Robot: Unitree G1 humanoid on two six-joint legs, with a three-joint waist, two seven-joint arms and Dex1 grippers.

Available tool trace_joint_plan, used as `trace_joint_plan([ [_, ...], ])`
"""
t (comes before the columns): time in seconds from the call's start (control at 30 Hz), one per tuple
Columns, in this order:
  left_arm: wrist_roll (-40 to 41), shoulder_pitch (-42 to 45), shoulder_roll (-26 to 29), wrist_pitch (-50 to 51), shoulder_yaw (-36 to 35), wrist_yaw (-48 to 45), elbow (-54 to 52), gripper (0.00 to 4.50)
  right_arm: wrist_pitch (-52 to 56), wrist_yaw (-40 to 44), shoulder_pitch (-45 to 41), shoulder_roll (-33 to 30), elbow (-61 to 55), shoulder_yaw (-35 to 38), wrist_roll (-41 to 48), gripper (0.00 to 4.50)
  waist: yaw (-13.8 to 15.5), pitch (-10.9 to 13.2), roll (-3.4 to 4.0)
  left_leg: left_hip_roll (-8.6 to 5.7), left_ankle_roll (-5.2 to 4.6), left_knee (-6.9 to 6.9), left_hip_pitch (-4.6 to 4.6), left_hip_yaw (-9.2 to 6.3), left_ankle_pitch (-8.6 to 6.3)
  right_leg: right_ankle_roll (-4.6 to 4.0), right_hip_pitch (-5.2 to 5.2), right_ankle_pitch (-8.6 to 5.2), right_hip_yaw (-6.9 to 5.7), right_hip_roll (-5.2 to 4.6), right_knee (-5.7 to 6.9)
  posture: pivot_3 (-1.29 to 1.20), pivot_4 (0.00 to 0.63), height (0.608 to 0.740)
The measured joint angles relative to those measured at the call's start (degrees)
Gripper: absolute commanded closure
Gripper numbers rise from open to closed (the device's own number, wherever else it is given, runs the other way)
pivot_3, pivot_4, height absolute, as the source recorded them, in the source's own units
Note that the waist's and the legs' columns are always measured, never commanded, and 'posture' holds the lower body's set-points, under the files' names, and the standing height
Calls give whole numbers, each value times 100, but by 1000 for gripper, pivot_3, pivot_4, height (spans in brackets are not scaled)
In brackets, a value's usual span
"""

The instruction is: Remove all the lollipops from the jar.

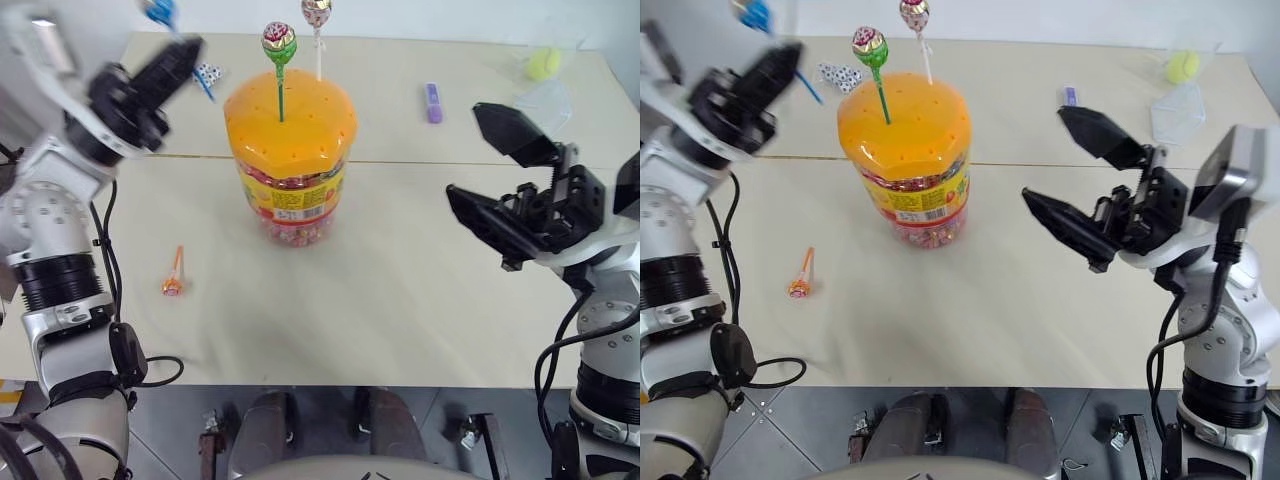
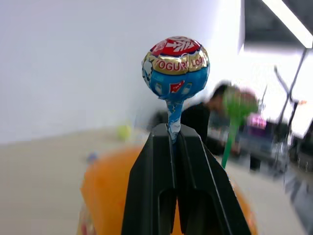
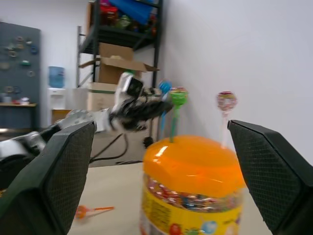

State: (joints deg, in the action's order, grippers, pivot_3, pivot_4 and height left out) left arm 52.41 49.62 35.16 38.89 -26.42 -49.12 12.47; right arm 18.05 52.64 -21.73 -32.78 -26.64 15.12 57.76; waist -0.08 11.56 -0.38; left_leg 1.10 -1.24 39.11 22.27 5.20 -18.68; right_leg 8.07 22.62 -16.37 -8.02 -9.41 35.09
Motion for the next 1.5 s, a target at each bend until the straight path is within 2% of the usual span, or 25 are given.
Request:
trace_joint_plan([
  [0.1, 110, -359, 430, 212, -380, 338, -158, 4487, 73, 350, -160, -19, 81, -192, 6, 0, -27, 0, 0, 0, -1, -5, -12, -1, -1, 0, 0, 0, 11, 0, 4, 0, 150, 740],
  [0.13, -24, -937, 842, 305, -408, 350, -400, 4487, 81, 628, -207, -76, 152, -341, -22, 0, -93, 0, 0, -3, -4, -22, -25, 10, -3, 1, 2, 0, 28, 0, 3, 0, 150, 740],
  [0.23, -495, -2511, 1477, 530, -503, 369, -774, 4487, 46, 1416, -172, -318, 456, -645, -317, 0, -144, 0, -1, -3, -5, -27, -25, 10, -3, 2, 5, 0, 29, 1, 2, 0, 150, 740],
  [0.37, -889, -4496, 1632, 879, -981, 594, -1596, 4487, -420, 2562, -213, -567, 1069, -1256, -1161, 0, -125, -1, -19, 32, -12, -9, -12, 12, -13, 3, 10, 0, 34, 0, -4, 0, 150, 740],
  [0.47, -1453, -6111, 1644, 911, -1224, 671, -2267, 4487, -911, 2977, -261, -631, 1786, -1516, -1886, 0, -127, -1, -21, 34, -14, -8, -13, 23, -21, 3, 11, 1, 39, 0, -9, 0, 150, 740],
  [0.63, -1650, -6933, 1357, 770, -1278, 645, -2815, 4487, -1413, 3047, -451, -528, 2396, -1753, -2591, 0, 9, -1, -21, 40, -6, -3, -13, 24, -21, -4, 16, -2, 43, 0, -8, 0, 150, 740],
  [0.67, -1655, -6947, 1311, 736, -1279, 649, -2831, 4013, -1450, 3035, -465, -513, 2448, -1756, -2659, 0, 17, -1, -21, 40, -5, -3, -12, 24, -22, -4, 16, -2, 43, -1, -9, 0, 150, 740],
  [0.87, -1708, -6799, 1173, 493, -1125, 579, -2754, 2284, -1424, 2836, -502, -450, 2459, -1707, -2733, 0, -7, -1, -21, 48, 1, -3, -12, 27, -27, -5, 20, -2, 40, 7, -5, 0, 150, 740],
  [1.0, -1695, -6473, 1243, -422, -1224, -119, -2459, 1086, -926, 2488, -408, -292, 2105, -1232, -1958, 0, 5, -1, -21, 50, 1, -3, -10, 28, -27, -7, 21, -2, 37, 9, -7, 0, 150, 740],
  [1.13, -819, -5590, 1582, -548, -1738, -939, -2313, 1086, -346, 1731, -334, -213, 1541, -515, -1036, 0, 24, -2, -22, 49, 1, 1, -6, 23, -27, -7, 20, -1, 37, 6, -5, 0, 150, 740],
  [1.2, -201, -4964, 1867, -313, -1714, -1231, -2442, 1086, -138, 1345, -249, -207, 1304, -151, -672, 0, 29, -2, -22, 45, -1, 0, -9, 25, -28, -5, 18, 0, 40, 4, -6, 0, 150, 740],
  [1.33, 194, -2590, 1702, -144, -552, -825, -2437, 1086, 244, 565, -119, -201, 1040, 441, 5, 0, 129, 0, -14, 40, -4, 6, -12, 29, -25, -3, 14, 2, 42, 7, 1, 0, 150, 740],
  [1.5, -412, -711, 952, -288, 1039, -708, -1557, 1086, 295, 124, 313, -178, 591, 802, 118, 0, 124, -3, -12, 6, -5, 4, -11, 80, -25, -1, 18, 3, 41, 14, 10, 0, 150, 740],
])
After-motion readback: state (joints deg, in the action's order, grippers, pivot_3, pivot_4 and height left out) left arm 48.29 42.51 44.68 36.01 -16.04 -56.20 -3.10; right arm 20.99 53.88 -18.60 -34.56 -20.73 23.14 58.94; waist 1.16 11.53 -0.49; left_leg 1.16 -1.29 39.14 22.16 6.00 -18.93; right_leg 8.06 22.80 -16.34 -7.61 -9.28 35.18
